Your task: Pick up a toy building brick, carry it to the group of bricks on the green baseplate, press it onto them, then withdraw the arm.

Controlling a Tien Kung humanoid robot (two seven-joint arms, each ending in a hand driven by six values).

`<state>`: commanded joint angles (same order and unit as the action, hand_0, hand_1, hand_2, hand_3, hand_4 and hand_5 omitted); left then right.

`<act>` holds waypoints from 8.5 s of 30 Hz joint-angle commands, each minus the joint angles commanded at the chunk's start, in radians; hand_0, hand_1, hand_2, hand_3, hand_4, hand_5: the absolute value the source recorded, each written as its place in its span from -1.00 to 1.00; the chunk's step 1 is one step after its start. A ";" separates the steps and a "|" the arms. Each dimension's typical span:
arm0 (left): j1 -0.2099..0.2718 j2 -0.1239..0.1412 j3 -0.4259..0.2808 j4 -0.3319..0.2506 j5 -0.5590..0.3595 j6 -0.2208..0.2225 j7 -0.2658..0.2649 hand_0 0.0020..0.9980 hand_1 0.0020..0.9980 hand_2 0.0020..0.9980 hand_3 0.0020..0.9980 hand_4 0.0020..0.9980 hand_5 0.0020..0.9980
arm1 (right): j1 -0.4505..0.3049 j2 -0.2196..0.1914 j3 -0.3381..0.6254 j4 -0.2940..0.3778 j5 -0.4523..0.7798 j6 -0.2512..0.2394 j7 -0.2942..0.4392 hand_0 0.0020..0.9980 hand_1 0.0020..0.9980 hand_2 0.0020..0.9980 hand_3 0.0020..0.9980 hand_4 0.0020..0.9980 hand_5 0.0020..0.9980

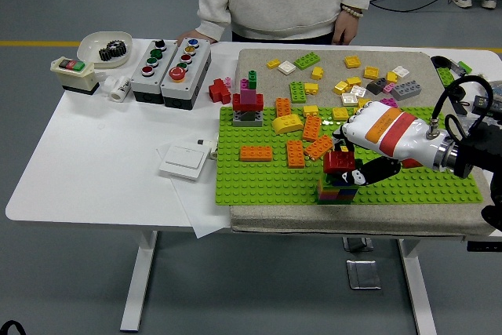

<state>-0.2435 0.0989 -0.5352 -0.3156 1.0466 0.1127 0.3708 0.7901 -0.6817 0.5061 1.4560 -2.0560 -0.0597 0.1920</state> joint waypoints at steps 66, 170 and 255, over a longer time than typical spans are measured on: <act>0.000 0.001 -0.003 -0.001 0.010 -0.004 0.002 0.33 0.46 0.47 0.18 0.35 0.33 | -0.005 0.006 0.023 -0.034 -0.030 0.022 0.002 -0.41 -0.23 0.01 0.10 0.65 0.04; 0.014 -0.002 -0.004 0.004 0.010 -0.002 -0.004 0.33 0.44 0.47 0.17 0.34 0.32 | -0.545 0.002 0.392 0.244 -0.140 -0.155 -0.007 0.58 0.45 0.54 0.44 0.81 0.51; 0.019 -0.006 -0.018 0.003 0.037 -0.009 0.002 0.34 0.44 0.47 0.18 0.34 0.33 | -0.600 0.014 0.390 0.259 -0.174 -0.241 -0.030 0.57 0.45 0.53 0.38 0.76 0.43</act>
<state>-0.2249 0.0924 -0.5535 -0.3122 1.0832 0.1035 0.3728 0.1899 -0.6682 0.8959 1.7145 -2.2300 -0.3011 0.1622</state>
